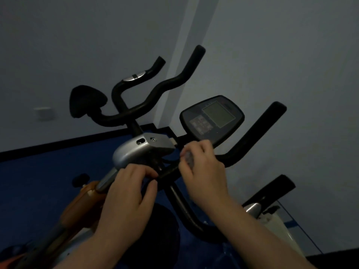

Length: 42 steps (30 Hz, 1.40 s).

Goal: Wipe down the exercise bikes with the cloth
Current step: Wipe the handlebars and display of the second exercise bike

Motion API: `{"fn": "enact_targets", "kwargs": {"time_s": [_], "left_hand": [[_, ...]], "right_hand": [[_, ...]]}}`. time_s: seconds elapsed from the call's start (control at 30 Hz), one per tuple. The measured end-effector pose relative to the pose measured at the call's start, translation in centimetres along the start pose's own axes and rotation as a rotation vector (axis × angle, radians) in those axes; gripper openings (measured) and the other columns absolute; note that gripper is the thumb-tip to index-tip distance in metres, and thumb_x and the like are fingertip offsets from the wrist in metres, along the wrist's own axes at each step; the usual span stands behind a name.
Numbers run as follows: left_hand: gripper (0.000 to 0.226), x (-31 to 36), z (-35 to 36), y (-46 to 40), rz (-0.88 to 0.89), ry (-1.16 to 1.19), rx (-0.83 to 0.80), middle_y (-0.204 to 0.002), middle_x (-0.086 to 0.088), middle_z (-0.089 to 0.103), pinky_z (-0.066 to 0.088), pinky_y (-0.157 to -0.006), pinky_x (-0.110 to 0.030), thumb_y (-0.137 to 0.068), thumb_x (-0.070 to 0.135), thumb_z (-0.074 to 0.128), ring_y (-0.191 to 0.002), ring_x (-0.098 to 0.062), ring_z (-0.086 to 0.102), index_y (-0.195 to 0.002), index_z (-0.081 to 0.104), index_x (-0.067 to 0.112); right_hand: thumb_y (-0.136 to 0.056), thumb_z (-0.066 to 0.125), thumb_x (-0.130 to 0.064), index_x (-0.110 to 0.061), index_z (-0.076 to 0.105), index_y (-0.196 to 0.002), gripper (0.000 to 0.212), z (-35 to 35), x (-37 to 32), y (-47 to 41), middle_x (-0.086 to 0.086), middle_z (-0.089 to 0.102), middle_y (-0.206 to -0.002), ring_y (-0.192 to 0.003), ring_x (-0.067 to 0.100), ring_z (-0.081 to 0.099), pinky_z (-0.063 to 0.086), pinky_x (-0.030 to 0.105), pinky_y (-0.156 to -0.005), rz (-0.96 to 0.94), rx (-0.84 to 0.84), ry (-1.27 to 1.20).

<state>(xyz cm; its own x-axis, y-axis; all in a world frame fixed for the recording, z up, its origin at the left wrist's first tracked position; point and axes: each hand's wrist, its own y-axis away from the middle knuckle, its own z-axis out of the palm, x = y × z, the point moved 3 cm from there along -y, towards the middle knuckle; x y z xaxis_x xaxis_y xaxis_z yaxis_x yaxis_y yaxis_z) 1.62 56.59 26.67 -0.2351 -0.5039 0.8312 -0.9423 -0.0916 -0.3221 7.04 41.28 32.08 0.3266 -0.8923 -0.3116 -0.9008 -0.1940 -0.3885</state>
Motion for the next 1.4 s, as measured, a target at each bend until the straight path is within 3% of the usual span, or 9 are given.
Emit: {"fn": "enact_targets", "kwargs": {"time_s": [0.2,0.43,0.57,0.8,0.9,1.0,1.17,1.27,1.4], "left_hand": [[0.014,-1.3,0.3,0.5,-0.21,0.29,0.123,-0.084,0.007,0.059,0.047,-0.071,-0.033,-0.09,0.024,0.056,-0.079,-0.009,0.058,-0.081,0.059,0.034],[0.013,-1.7,0.1,0.6,-0.321,0.479,0.195,-0.078,0.006,0.061,0.043,-0.067,-0.034,-0.083,0.03,0.048,-0.073,-0.014,0.057,-0.076,0.059,0.031],[0.022,-2.0,0.3,0.8,-0.353,0.476,0.239,-0.075,0.007,0.062,0.045,-0.065,-0.033,-0.092,0.02,0.05,-0.07,-0.011,0.058,-0.074,0.059,0.029],[0.032,-3.1,0.2,0.6,-0.472,0.646,0.348,-0.061,0.005,0.056,0.043,-0.057,-0.025,-0.094,0.006,0.047,-0.059,-0.009,0.051,-0.067,0.056,0.02],[0.036,-3.2,0.4,0.4,-0.512,0.68,0.326,-0.066,-0.005,0.055,0.039,-0.062,-0.039,-0.094,0.011,0.048,-0.06,-0.022,0.05,-0.063,0.055,0.027],[0.037,-3.1,0.5,0.3,-0.512,0.666,0.311,-0.062,0.003,0.056,0.039,-0.064,-0.04,-0.094,0.011,0.049,-0.06,-0.02,0.05,-0.062,0.056,0.027],[0.029,-2.9,0.3,0.5,-0.449,0.639,0.293,-0.065,0.005,0.056,0.039,-0.065,-0.032,-0.093,0.009,0.049,-0.064,-0.008,0.051,-0.067,0.054,0.022],[0.026,-2.7,0.3,0.4,-0.394,0.576,0.239,-0.068,0.005,0.055,0.039,-0.064,-0.027,-0.093,0.013,0.051,-0.066,-0.009,0.051,-0.07,0.054,0.025],[0.013,-2.3,0.4,0.4,-0.268,0.41,0.152,-0.077,0.007,0.058,0.041,-0.065,-0.017,-0.085,0.025,0.057,-0.075,-0.008,0.056,-0.073,0.058,0.028]], "right_hand": [[-0.096,0.047,-0.036,-0.018,0.055,-0.097,0.02,-2.5,2.6,-1.5,0.0,0.05,-0.106,-0.074,0.017,0.057,0.037,0.026,-0.055,0.219,0.168,0.128],[-0.091,0.058,-0.035,-0.028,0.06,-0.094,0.008,1.5,-3.5,-0.1,-0.012,0.05,-0.098,-0.08,0.003,0.05,0.036,0.018,-0.064,-0.137,-0.29,-0.182],[-0.091,0.059,-0.032,-0.025,0.062,-0.096,0.009,-2.3,0.3,-2.8,-0.011,0.05,-0.103,-0.083,0.007,0.051,0.032,0.011,-0.063,0.05,0.027,-0.007],[-0.087,0.062,-0.029,-0.027,0.065,-0.089,0.003,3.3,-5.7,0.9,-0.008,0.057,-0.094,-0.087,0.012,0.058,0.05,0.037,-0.079,-0.233,-0.583,-0.324],[-0.088,0.063,-0.027,-0.027,0.066,-0.09,0.004,0.9,-2.8,-2.6,-0.011,0.059,-0.094,-0.089,0.006,0.056,0.047,0.03,-0.081,-0.19,-0.402,-0.208],[-0.09,0.061,-0.027,-0.024,0.064,-0.093,0.006,0.5,-2.8,-1.8,-0.009,0.057,-0.096,-0.089,0.01,0.053,0.044,0.028,-0.078,-0.231,-0.248,0.008],[-0.088,0.062,-0.03,-0.029,0.067,-0.094,0.007,2.7,-6.2,1.0,-0.009,0.061,-0.093,-0.087,0.005,0.058,0.049,0.031,-0.081,-0.286,-0.676,-0.345],[-0.085,0.066,-0.027,-0.033,0.064,-0.097,0.014,0.4,-4.0,-2.8,-0.016,0.059,-0.099,-0.094,-0.004,0.055,0.044,0.012,-0.082,-0.269,-0.508,-0.346],[-0.084,0.066,-0.015,-0.031,0.058,-0.1,0.025,1.4,-3.0,-5.0,-0.014,0.056,-0.11,-0.104,0.008,0.054,0.049,0.034,-0.088,-0.304,-0.598,-0.102]]}}
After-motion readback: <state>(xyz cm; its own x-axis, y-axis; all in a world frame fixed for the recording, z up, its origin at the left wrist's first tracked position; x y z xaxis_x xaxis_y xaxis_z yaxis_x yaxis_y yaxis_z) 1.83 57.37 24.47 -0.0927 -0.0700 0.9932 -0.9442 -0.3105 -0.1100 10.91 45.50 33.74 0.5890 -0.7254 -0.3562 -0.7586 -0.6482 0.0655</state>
